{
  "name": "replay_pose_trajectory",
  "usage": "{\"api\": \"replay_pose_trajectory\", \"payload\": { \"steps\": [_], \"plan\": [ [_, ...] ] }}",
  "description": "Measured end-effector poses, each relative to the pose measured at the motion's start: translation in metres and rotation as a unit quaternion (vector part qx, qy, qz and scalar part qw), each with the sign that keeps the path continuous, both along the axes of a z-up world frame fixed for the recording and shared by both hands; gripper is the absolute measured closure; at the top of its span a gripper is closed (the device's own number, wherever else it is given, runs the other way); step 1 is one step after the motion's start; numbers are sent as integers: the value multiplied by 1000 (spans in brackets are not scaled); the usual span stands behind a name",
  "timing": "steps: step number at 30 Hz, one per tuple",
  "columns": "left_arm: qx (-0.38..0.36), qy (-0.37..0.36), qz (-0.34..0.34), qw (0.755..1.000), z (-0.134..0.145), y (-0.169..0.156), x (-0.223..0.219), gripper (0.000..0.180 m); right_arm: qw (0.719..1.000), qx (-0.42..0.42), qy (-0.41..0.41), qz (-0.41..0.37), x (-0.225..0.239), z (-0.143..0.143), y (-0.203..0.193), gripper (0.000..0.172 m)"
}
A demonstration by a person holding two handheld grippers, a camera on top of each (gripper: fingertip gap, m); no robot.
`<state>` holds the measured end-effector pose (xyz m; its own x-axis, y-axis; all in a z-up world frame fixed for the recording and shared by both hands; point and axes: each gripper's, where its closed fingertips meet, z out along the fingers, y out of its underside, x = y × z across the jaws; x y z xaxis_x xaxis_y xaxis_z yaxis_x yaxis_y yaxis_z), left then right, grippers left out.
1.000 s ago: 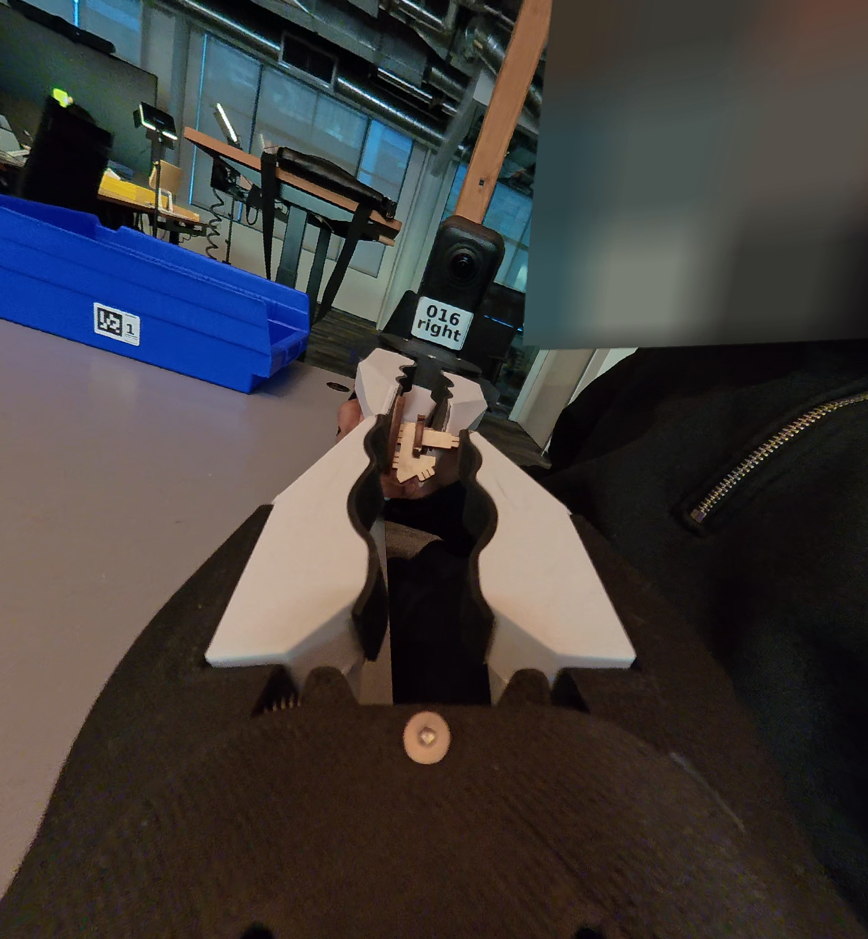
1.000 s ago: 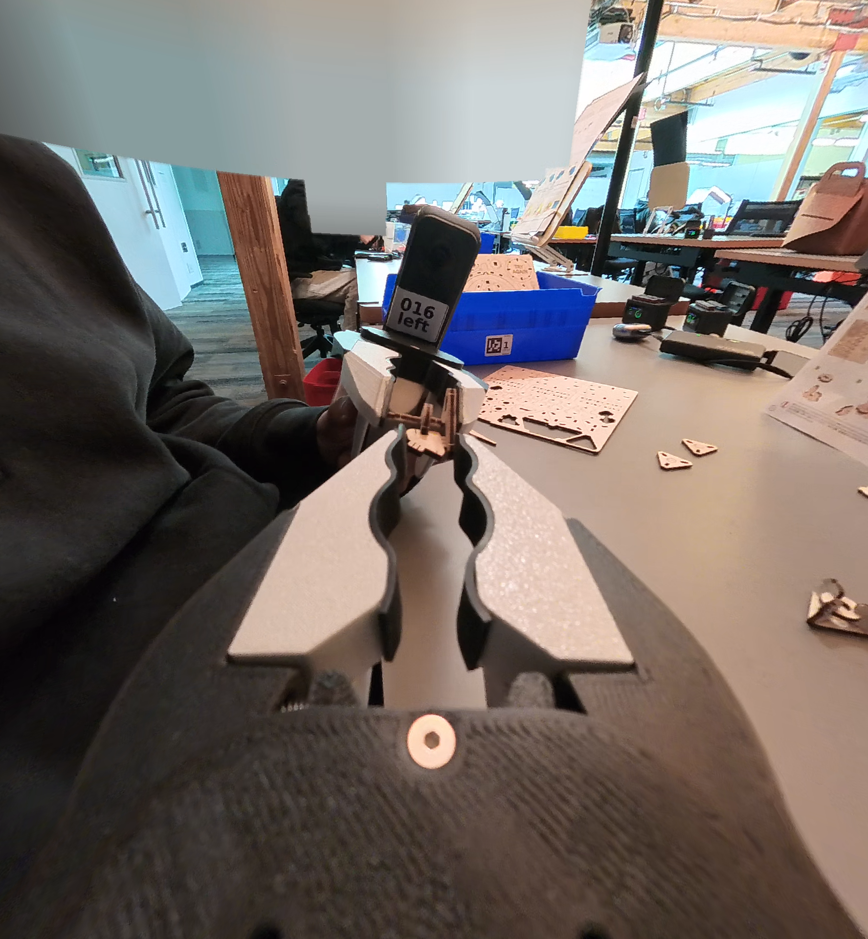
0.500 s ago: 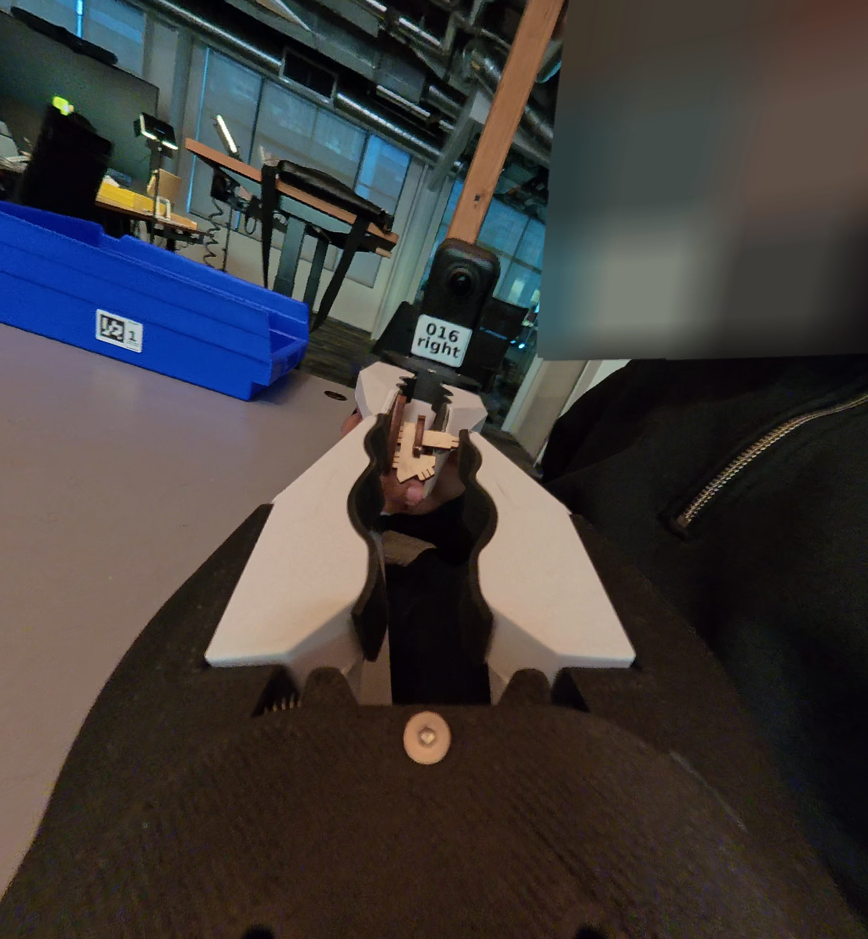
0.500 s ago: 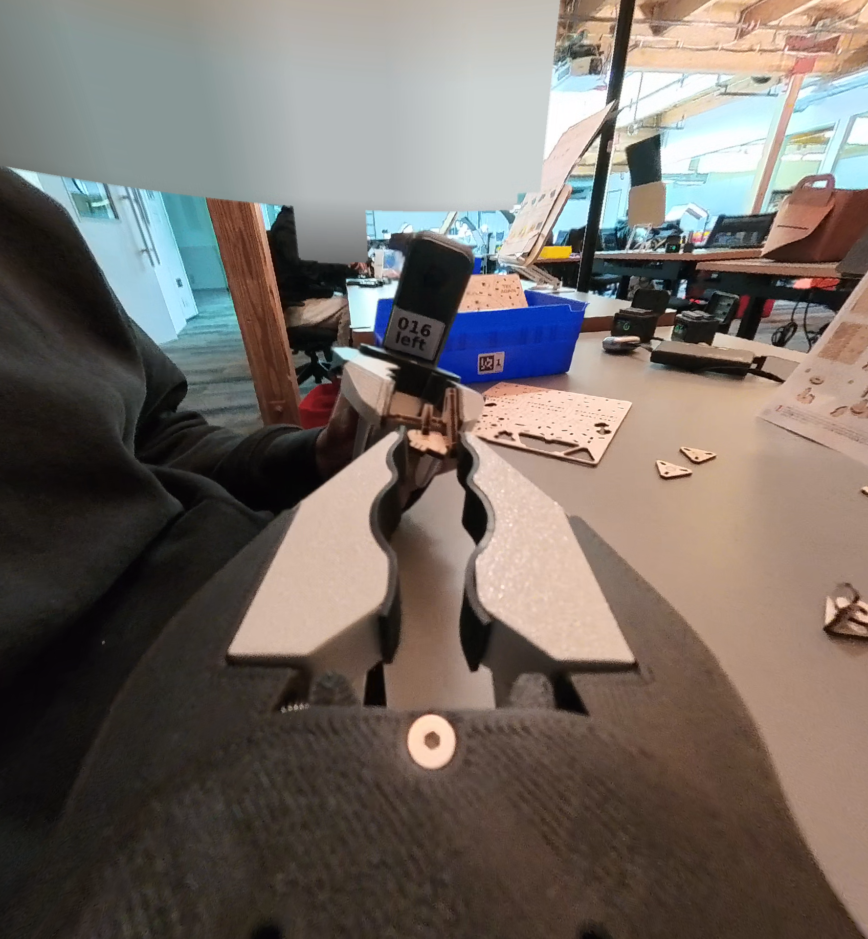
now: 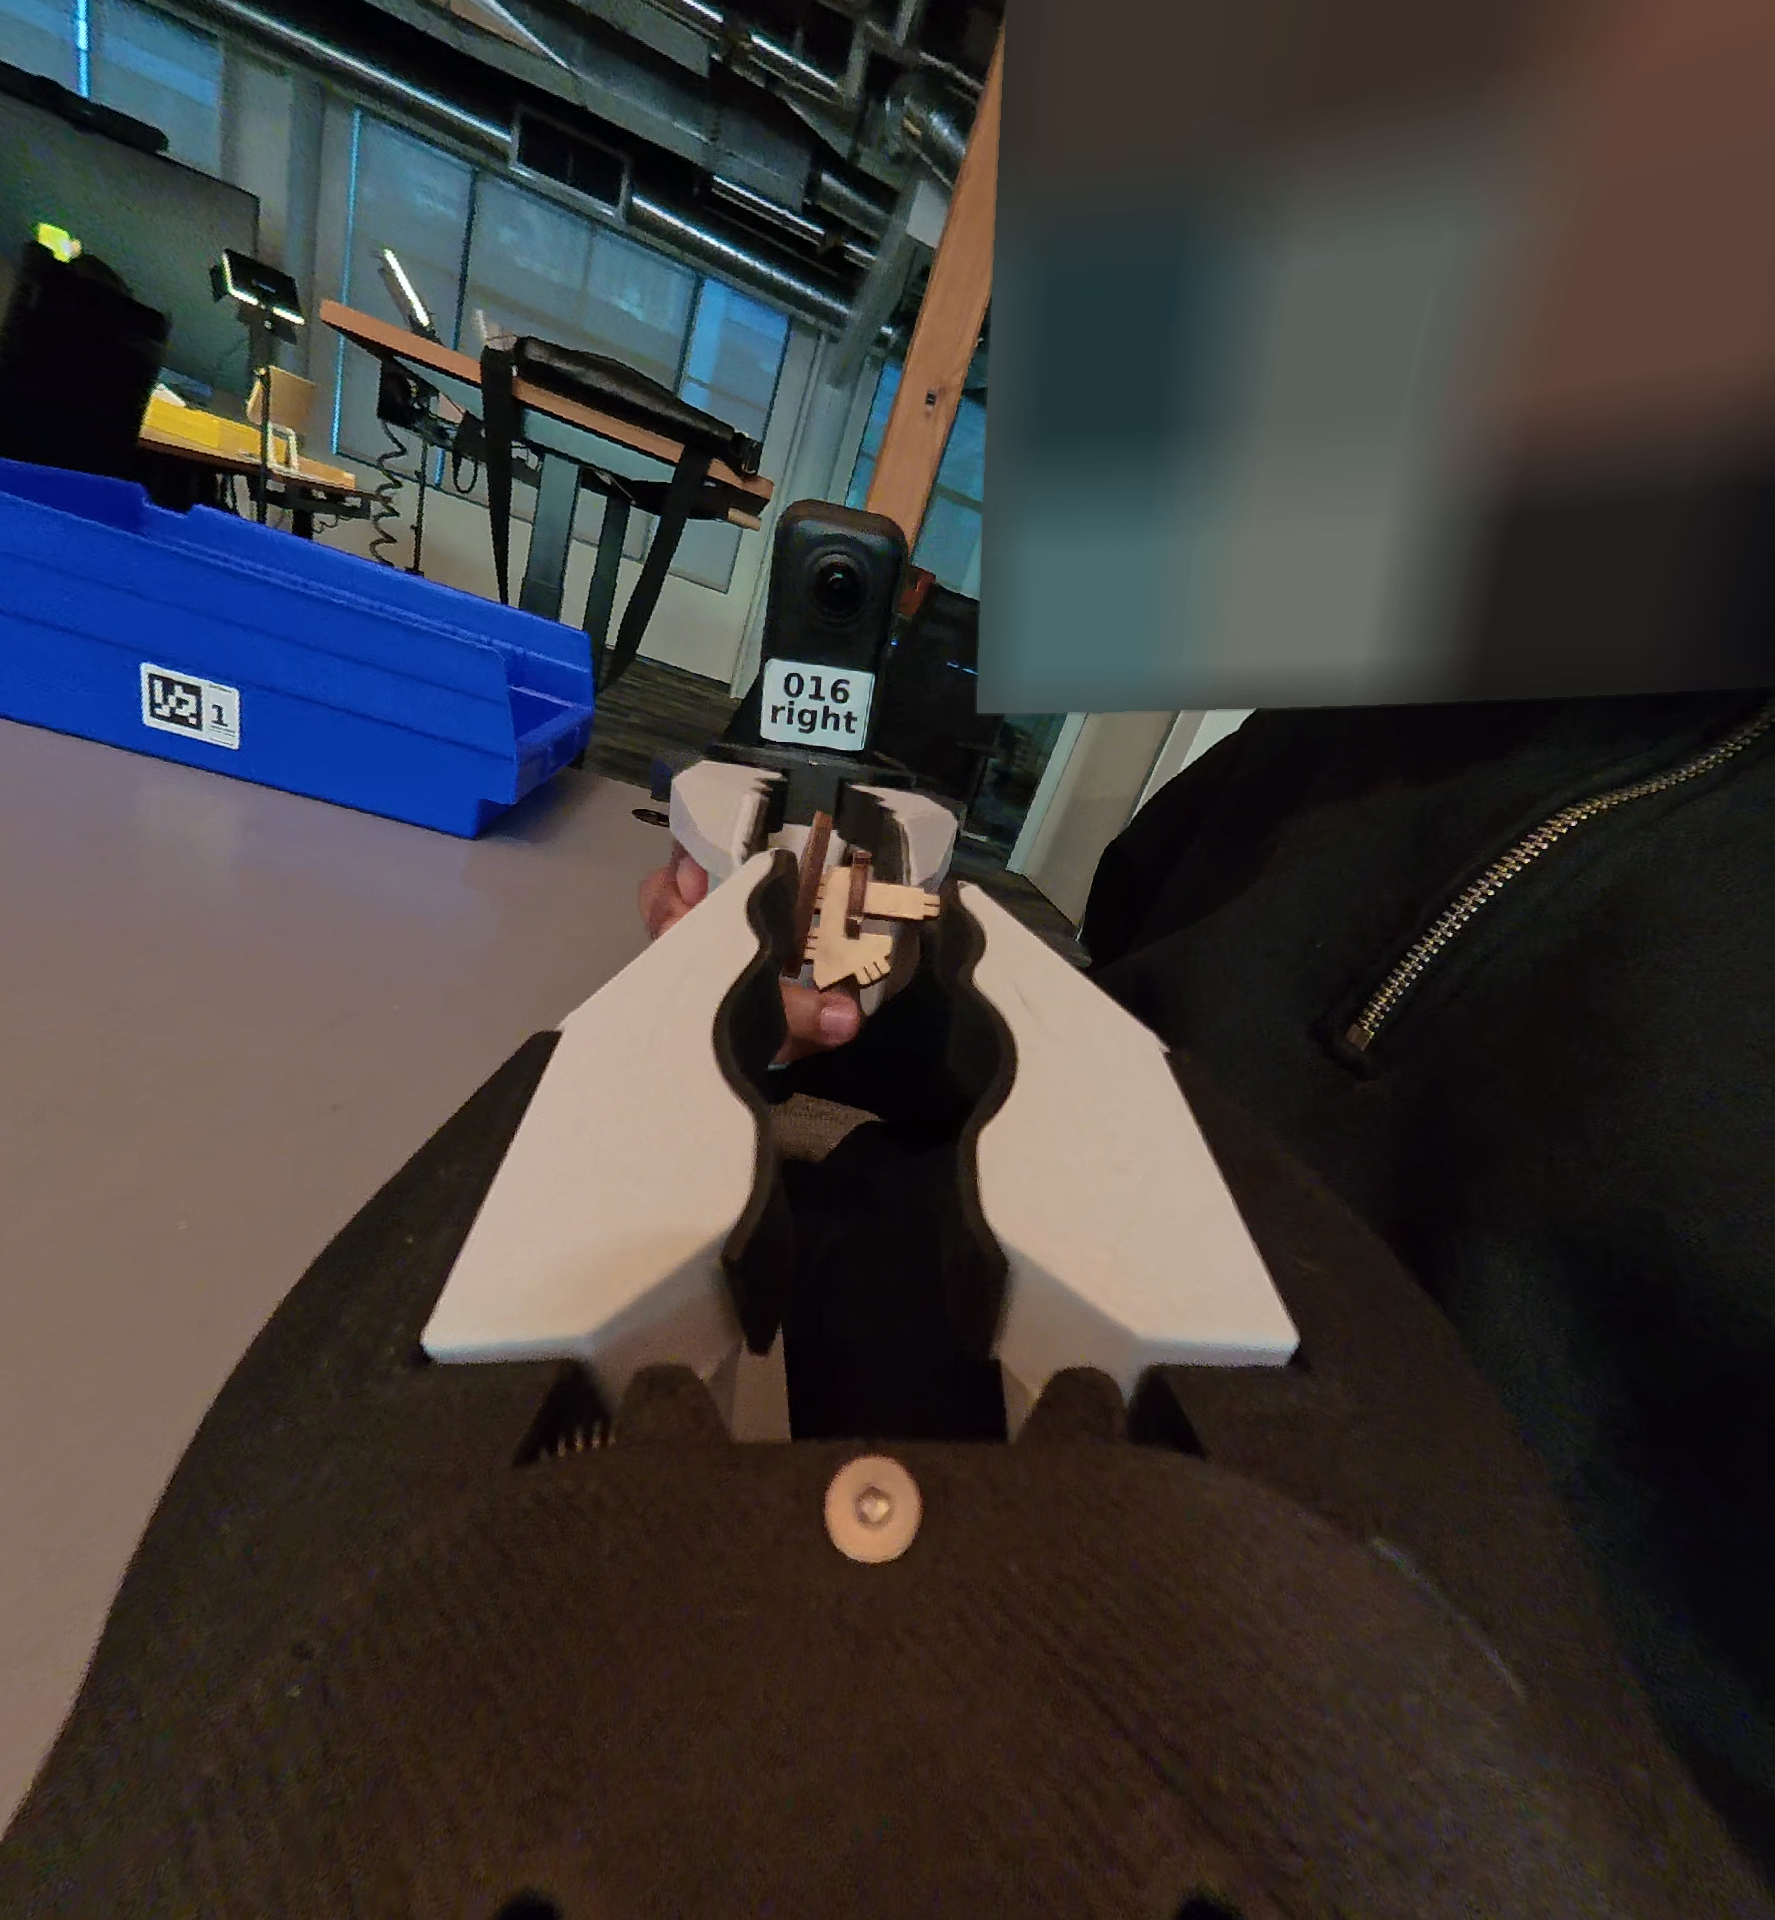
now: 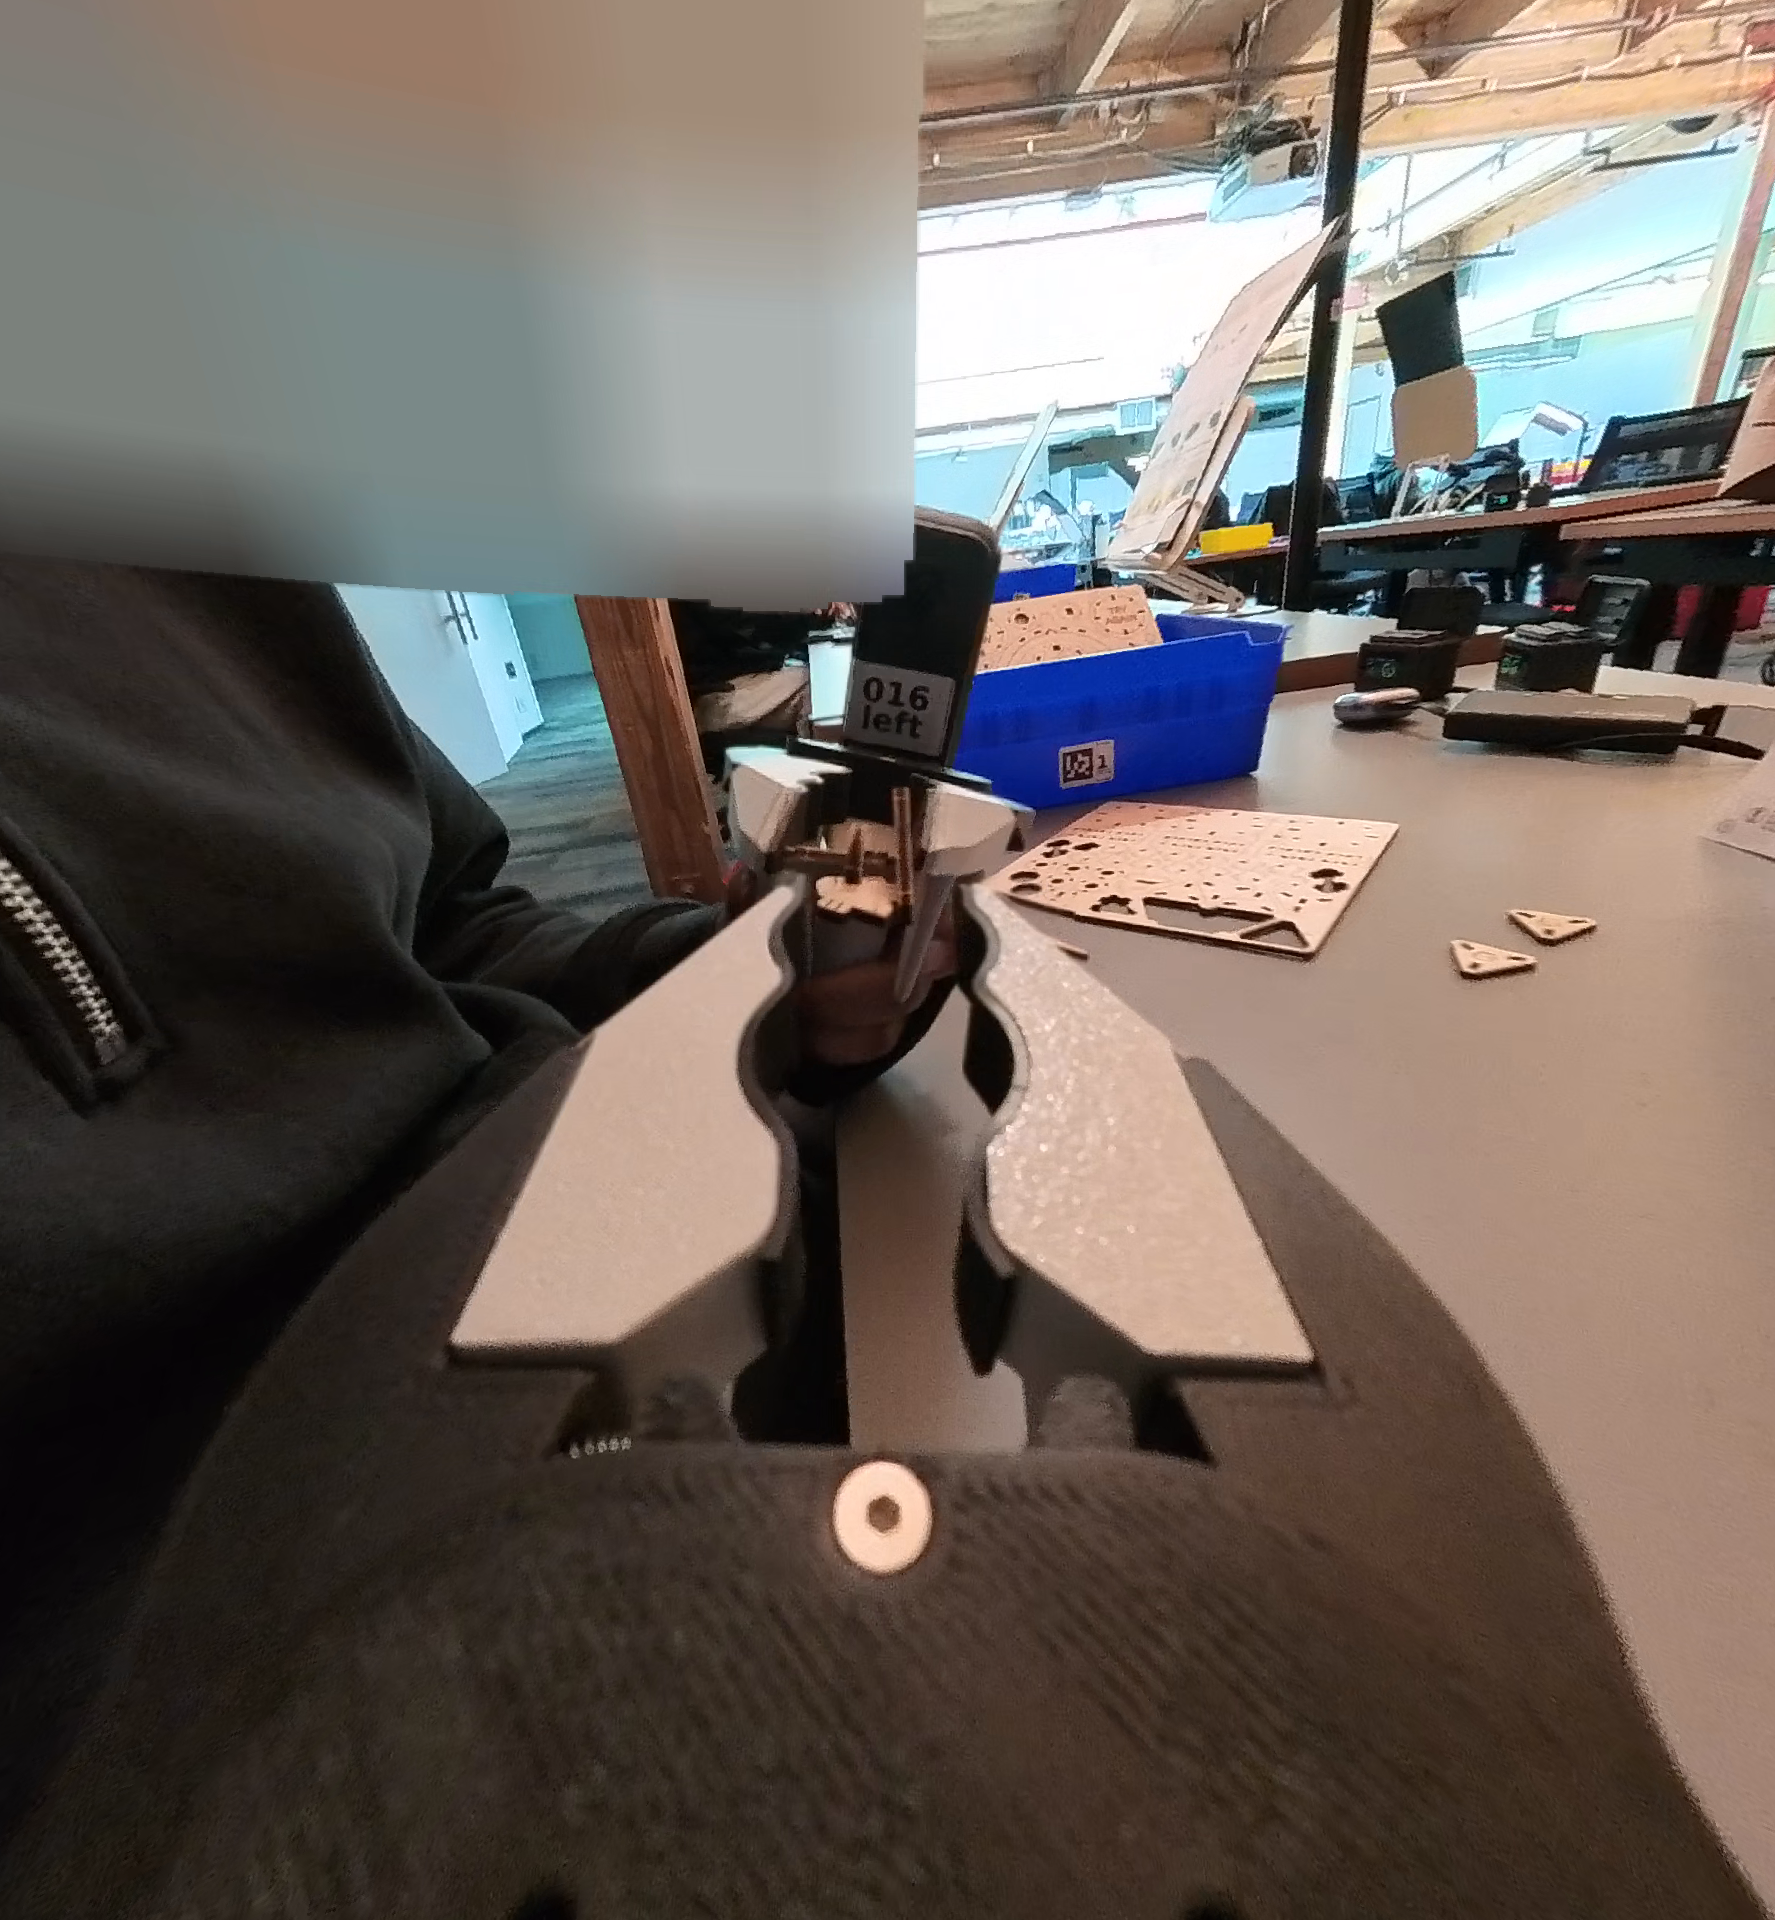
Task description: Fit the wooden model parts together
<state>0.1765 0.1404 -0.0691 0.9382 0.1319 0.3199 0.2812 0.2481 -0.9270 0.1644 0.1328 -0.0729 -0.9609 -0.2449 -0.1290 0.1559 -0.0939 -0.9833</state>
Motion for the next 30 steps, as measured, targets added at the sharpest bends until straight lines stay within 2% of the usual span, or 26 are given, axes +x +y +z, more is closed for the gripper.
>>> {"api": "replay_pose_trajectory", "payload": {
  "steps": [4, 16, 21, 30],
  "plan": [
    [5, -3, -5, 1000, 1, 0, 0, 155, 1000, 8, 18, 3, 5, -3, -2, 155],
    [-10, 2, -12, 1000, -3, 4, 3, 155, 1000, 7, 0, 29, 7, -1, 2, 155],
    [-17, 1, 0, 1000, -5, 4, 0, 155, 999, 20, 35, 6, 5, -4, 1, 155],
    [-32, 1, 6, 999, -7, 5, 1, 155, 998, 27, 50, -4, 5, -7, 1, 155]
  ]
}}
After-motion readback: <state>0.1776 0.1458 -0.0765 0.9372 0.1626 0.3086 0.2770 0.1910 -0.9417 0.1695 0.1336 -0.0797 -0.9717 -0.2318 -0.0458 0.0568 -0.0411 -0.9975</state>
